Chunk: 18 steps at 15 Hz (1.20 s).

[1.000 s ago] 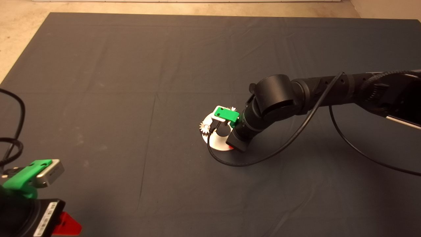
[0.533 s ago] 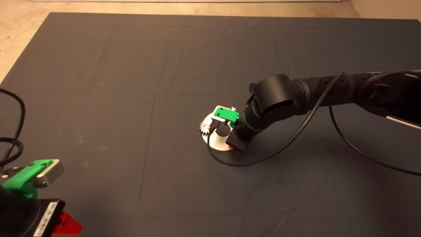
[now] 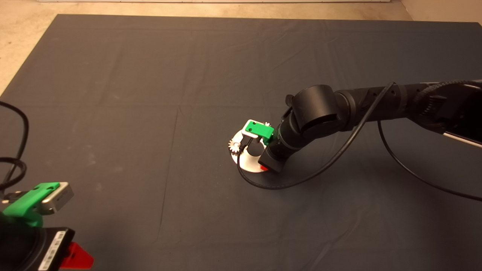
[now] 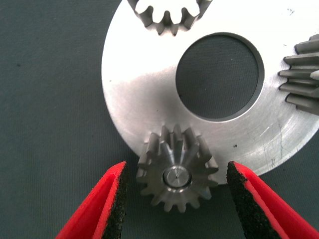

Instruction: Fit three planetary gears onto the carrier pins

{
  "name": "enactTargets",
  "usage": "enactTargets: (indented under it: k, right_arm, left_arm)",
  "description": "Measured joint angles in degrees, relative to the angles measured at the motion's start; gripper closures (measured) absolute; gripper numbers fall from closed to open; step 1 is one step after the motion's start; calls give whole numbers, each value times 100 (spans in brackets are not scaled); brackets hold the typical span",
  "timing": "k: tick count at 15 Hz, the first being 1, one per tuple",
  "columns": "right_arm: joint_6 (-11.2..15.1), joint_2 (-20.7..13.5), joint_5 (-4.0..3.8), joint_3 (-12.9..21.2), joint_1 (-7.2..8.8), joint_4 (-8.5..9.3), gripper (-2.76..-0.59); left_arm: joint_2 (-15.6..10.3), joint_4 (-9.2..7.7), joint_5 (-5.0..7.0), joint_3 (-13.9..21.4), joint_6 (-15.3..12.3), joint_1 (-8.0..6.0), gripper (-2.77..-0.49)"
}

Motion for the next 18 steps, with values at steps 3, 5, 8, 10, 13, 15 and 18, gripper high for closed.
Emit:
enactTargets:
  k: [3,5,8,10,13,15,18]
  right_arm:
    - [386,-433,-57,1000,152,60,-160]
    - [919,-1196,-102,1732,585,195,-167]
    - [1672,-2783,-369,2435,728,596,-174]
    - [2030,-3790,-394,2883,758,953,-189]
    - [2332,-5406,-389,3205,844,1439,-202]
    - [2462,-6178,-444,3386,874,1889,-212]
    - [2559,-6401,-415,3546,936,2193,-220]
  left_arm:
    - [0,0,1,0,17,0,-204]
    - [16,0,1,0,59,0,-215]
    - [35,-5,1,0,374,0,-224]
    - [41,-35,0,0,524,0,-235]
    - [-22,-105,7,0,779,0,-248]
    - [-17,-121,-2,0,960,-2,-262]
    - [-30,-127,0,0,1094,0,-275]
